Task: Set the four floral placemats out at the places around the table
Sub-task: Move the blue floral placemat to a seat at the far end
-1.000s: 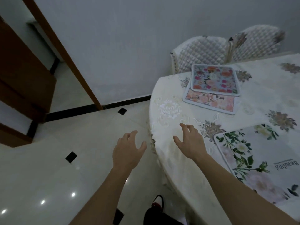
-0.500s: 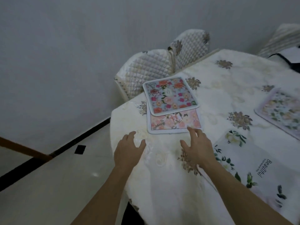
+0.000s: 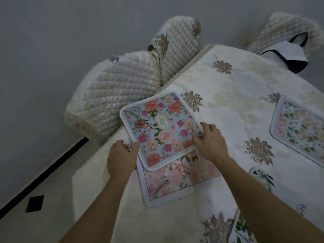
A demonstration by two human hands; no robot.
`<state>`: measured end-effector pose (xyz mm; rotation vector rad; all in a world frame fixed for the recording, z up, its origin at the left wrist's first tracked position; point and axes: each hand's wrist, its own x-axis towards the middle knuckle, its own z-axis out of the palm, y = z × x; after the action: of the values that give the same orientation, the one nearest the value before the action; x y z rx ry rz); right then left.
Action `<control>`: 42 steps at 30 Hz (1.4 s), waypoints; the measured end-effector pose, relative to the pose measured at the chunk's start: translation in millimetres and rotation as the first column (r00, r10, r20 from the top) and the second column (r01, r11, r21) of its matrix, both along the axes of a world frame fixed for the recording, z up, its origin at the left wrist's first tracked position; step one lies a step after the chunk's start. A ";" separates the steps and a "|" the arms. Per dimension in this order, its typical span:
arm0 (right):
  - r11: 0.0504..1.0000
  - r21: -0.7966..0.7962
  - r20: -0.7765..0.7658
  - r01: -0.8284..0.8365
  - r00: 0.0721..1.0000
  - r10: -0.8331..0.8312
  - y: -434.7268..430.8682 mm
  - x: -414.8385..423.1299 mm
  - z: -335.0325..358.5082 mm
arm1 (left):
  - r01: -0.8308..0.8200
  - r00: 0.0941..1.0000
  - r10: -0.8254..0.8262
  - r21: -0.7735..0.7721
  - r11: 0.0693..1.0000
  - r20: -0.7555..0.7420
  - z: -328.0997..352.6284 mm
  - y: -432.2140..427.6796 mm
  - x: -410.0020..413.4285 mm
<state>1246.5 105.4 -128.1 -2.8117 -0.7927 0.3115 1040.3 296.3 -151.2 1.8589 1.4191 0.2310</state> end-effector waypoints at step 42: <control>0.639 0.452 -0.558 0.622 0.756 -0.341 -119.1 -38.6 69.0 | 0.425 0.813 -0.297 -0.162 0.891 0.501 58.7 -68.2 27.1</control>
<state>1207.9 -13.7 -59.1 -2.0808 0.0309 0.4475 1067.4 228.1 -92.4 1.6639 0.7053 0.2561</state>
